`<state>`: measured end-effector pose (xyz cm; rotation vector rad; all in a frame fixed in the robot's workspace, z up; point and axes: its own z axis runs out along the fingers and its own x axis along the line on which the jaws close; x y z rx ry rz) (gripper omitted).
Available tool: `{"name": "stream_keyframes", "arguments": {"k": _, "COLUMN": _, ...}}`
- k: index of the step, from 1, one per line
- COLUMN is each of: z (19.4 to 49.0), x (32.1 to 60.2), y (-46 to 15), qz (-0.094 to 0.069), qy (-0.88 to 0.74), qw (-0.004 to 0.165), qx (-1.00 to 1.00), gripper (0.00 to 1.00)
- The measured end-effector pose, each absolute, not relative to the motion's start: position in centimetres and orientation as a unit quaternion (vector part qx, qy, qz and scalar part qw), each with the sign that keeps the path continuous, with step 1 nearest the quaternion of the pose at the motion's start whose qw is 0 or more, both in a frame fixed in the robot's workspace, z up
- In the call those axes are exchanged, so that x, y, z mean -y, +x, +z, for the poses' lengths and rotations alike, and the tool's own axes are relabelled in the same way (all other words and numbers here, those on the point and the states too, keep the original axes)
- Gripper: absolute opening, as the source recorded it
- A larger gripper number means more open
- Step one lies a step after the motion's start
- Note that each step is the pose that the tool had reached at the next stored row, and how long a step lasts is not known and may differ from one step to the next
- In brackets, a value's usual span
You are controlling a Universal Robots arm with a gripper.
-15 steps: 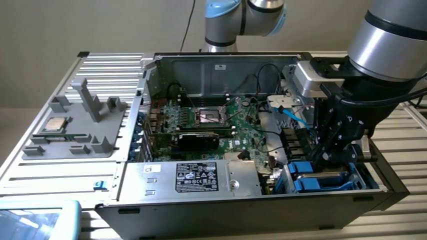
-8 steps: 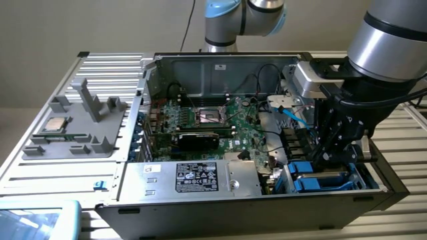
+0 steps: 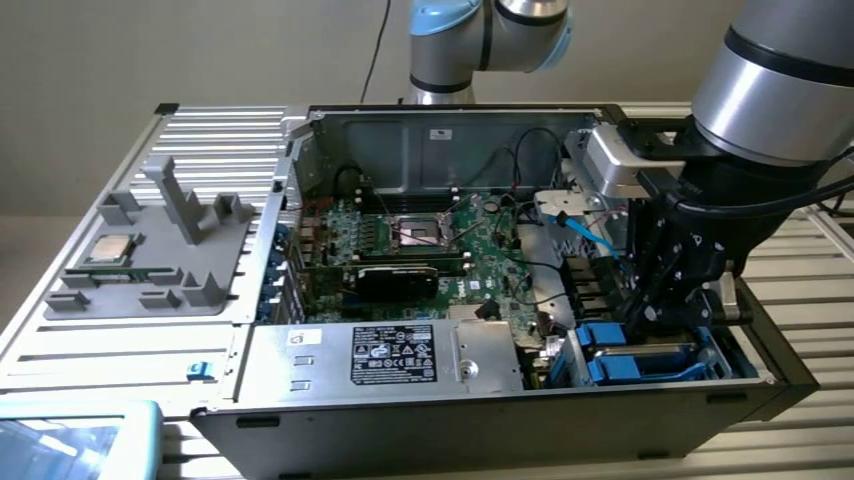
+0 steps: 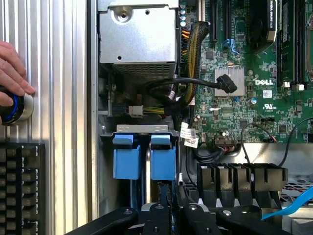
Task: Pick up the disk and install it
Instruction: 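Insert the second disk wire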
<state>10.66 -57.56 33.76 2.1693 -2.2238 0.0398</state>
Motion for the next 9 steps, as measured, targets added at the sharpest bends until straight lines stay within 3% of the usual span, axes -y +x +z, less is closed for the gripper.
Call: {"name": "stream_keyframes", "arguments": {"k": 9, "z": 33.75, "x": 57.56, "y": 10.5, "qz": 0.014, "qy": 0.698, "qw": 0.016, "qx": 0.716, "gripper": 0.16}}
